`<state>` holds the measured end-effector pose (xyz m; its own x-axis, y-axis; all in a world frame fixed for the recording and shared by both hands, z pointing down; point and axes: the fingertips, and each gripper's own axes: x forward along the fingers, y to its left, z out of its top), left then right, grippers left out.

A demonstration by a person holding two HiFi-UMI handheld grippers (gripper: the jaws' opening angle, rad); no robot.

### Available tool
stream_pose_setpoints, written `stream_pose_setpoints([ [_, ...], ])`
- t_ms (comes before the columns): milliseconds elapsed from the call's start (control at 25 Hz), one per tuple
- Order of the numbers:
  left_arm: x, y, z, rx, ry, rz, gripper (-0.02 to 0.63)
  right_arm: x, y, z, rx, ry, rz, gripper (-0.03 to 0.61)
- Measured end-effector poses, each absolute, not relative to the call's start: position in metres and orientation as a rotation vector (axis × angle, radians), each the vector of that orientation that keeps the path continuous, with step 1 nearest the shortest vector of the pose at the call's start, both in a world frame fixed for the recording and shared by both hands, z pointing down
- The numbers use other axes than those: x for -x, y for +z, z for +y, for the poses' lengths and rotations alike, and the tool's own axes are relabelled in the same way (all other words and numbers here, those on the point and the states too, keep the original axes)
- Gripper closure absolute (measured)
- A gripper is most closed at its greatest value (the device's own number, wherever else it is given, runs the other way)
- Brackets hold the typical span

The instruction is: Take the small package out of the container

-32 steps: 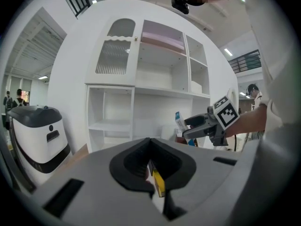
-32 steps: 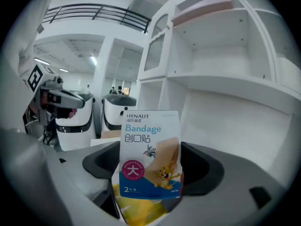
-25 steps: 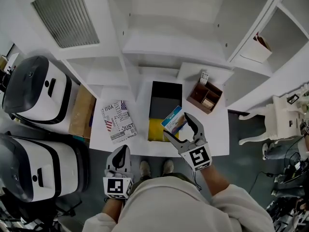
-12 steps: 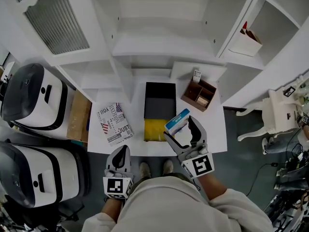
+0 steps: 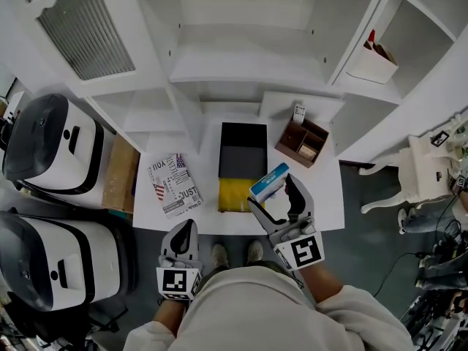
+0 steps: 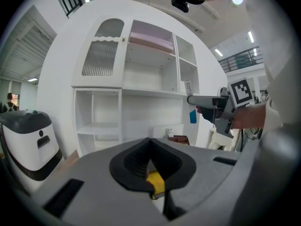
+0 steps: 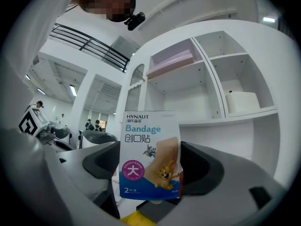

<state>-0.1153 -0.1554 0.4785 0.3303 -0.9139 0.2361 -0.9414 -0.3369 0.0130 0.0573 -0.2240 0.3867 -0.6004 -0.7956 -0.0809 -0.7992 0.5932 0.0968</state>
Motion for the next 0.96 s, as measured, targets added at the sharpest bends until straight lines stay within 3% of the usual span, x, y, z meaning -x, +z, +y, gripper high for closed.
stream_pose_setpoints([
  [960, 0.1163, 0.4749, -0.1578, -2.445, 0.281, -1.724, 0.606, -0.0567, 0.3868, -0.2266, 1.383, 0.202, 2.774, 0.156],
])
